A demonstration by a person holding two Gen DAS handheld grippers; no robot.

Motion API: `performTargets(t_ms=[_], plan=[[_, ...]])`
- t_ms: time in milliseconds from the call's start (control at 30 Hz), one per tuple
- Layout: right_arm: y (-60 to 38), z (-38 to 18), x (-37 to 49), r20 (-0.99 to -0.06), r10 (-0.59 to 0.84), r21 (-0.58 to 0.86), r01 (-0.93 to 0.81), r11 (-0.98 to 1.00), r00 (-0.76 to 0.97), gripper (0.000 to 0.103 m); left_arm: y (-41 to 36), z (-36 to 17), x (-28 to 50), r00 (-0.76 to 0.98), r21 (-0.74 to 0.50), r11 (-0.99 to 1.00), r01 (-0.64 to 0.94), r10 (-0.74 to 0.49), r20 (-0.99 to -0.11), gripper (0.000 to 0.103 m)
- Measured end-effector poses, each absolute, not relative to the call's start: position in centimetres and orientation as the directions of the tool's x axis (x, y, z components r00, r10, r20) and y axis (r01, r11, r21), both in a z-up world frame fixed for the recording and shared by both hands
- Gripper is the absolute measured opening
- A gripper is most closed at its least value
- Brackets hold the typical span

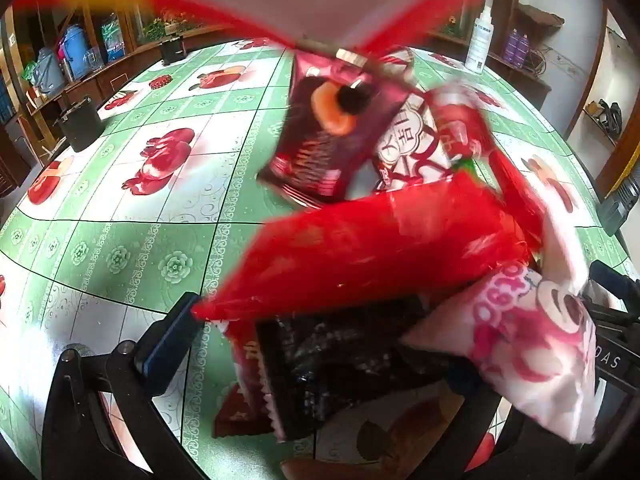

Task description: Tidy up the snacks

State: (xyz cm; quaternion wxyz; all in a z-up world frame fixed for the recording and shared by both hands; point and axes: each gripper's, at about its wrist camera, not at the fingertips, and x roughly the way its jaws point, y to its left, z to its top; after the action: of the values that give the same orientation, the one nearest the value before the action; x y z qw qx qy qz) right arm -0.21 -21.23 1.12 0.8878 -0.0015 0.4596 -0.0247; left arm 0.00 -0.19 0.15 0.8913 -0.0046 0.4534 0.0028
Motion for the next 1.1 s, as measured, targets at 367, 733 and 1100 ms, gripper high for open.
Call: performTargets(t_ms=[367,733,1100], plan=[[-21.32,1.14,-0.24,-0.816,-0.045,-0.025,0.042,0.999,0.576,0.103,-0.01,-0.1,0.15,0.589,-0.006,1.0,-0.009,0.001,-0.808,0.103],[-21.3,1.15,-0.26,-0.816,-0.045,-0.025,0.042,0.999,0.576,0.103,0.0,-0.13,0.14,0.588,-0.006,1.0,-0.009,0.001,-0.809,0.103],[-21.32,1.18,-0.24,-0.817,-0.045,-0.025,0.042,0.999,0.575,0.103,0.0,-0.15,0.13,0.588,-0.006,1.0,-0.009,0.001,-0.809,0.103]])
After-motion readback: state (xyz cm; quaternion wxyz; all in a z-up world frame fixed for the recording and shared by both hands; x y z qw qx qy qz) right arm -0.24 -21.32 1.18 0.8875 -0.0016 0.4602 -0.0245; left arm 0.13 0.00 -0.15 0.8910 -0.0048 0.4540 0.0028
